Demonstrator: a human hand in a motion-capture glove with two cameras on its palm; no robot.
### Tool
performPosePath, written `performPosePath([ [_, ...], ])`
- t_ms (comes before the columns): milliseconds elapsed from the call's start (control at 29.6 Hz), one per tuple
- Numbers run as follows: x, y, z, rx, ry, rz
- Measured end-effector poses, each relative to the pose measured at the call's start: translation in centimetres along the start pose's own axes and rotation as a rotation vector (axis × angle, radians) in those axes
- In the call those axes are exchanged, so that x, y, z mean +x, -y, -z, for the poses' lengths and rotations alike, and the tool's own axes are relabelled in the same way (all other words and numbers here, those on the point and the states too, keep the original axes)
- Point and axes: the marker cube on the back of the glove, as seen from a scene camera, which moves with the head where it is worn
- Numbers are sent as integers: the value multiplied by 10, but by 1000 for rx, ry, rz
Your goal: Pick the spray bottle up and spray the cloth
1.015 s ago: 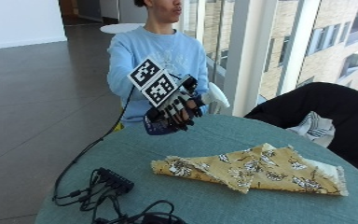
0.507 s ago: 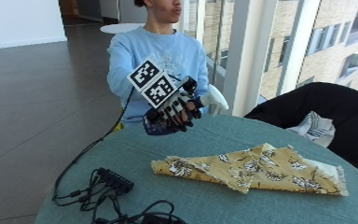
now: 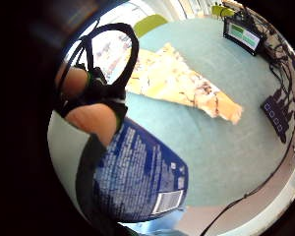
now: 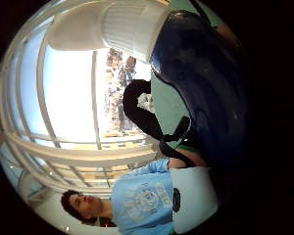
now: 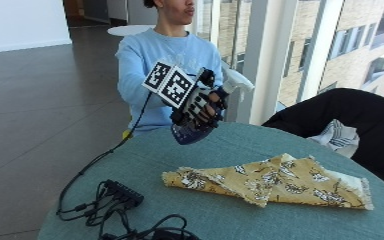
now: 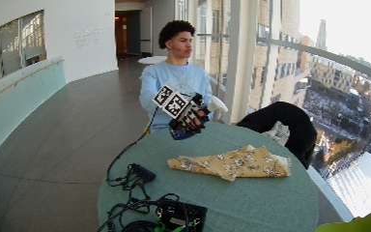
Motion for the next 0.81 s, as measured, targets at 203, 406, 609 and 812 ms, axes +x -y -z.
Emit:
performPosePath([
  [203, -31, 1, -28, 106, 141, 191],
  [406, -65, 0, -79, 114, 244, 345],
  [609, -96, 7, -125, 100, 305, 442],
  [812, -117, 14, -163, 101, 364, 494],
])
